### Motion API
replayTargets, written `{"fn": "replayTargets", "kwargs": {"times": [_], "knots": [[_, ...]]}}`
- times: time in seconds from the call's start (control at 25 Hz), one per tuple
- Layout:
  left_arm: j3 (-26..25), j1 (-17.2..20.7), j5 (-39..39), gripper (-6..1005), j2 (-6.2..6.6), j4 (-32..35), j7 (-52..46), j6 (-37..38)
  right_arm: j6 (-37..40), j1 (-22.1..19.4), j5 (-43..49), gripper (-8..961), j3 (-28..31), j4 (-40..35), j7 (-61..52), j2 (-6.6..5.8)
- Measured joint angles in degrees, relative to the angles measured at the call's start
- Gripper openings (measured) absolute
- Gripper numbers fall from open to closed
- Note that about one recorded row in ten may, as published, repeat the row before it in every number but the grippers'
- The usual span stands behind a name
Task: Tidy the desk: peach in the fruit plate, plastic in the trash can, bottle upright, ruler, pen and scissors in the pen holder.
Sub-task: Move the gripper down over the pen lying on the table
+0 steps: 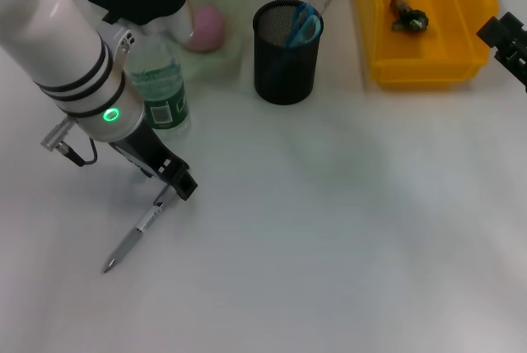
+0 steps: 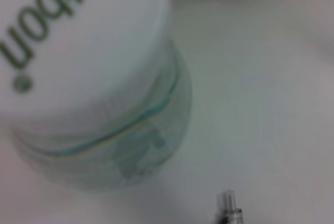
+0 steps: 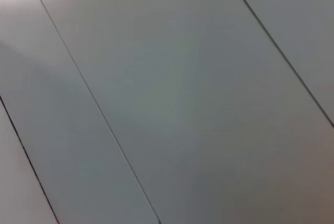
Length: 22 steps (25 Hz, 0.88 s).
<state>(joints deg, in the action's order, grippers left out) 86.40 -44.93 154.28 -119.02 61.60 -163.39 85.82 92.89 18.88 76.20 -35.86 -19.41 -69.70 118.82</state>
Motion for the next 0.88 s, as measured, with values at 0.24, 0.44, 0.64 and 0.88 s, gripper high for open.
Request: {"fn": "replayTargets", "kwargs": {"times": [0.24, 0.44, 0.64, 0.88], "knots": [[0.3, -1.6, 0.0, 648, -0.15, -4.1, 0.0, -2.2, 0.0, 0.0, 0.0, 651, 0.0, 0.0, 0.0, -0.01], [0.4, -2.1, 0.0, 646, -0.16, -4.6, 0.0, -2.3, 0.0, 0.0, 0.0, 651, 0.2, 0.1, 0.0, -0.14], [0.6, -2.3, 0.0, 644, -0.16, -5.6, 0.0, -2.9, -0.5, 0.1, 0.0, 652, 0.1, 0.1, 0.0, -0.16], [0.7, -2.5, 0.2, 642, -0.16, -6.3, 0.0, -2.9, -0.6, 0.6, 0.0, 652, 0.0, 0.1, 0.0, -0.18]]}}
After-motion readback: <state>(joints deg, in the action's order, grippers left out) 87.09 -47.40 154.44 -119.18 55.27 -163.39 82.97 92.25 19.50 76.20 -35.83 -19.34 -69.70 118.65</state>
